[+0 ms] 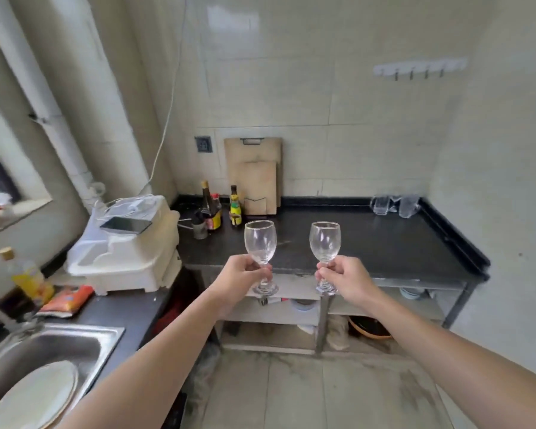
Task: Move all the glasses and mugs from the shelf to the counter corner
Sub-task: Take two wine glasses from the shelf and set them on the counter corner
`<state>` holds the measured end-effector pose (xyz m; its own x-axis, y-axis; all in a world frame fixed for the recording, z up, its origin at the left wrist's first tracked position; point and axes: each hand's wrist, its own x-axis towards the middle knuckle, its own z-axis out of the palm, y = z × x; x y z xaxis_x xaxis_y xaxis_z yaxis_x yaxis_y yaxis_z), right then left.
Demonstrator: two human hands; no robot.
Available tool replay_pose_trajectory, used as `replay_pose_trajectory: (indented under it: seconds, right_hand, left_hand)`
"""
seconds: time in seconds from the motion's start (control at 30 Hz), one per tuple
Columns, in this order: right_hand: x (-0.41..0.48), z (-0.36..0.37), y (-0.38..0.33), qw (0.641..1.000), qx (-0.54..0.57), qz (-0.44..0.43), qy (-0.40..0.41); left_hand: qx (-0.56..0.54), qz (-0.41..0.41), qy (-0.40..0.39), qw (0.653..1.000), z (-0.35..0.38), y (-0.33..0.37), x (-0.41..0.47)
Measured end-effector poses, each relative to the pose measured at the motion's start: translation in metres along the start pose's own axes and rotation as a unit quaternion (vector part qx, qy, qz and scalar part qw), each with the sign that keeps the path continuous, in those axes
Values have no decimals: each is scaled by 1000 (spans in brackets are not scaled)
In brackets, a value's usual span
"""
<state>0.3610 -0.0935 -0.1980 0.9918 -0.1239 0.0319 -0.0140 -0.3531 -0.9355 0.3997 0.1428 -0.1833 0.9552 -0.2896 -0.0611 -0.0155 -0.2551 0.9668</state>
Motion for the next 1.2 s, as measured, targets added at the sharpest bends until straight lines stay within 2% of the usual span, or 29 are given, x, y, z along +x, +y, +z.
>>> replay_pose_trajectory:
  seconds: [0.4,0.67,0.93,1.2]
  right_hand:
    - [171,-126,56,983,28,69,169]
    - [245,-215,118,961,28,117,250]
    - [362,-302,205,959,35,133,248]
    - [475,-371,281,964,33,183,193]
  left_hand:
    - [19,35,-149,988,94,46,278]
    - [13,23,-204,979,185,51,400]
    - [20,-17,-184,983,273,46,531]
    - [57,-96,-133,985,342,23,644]
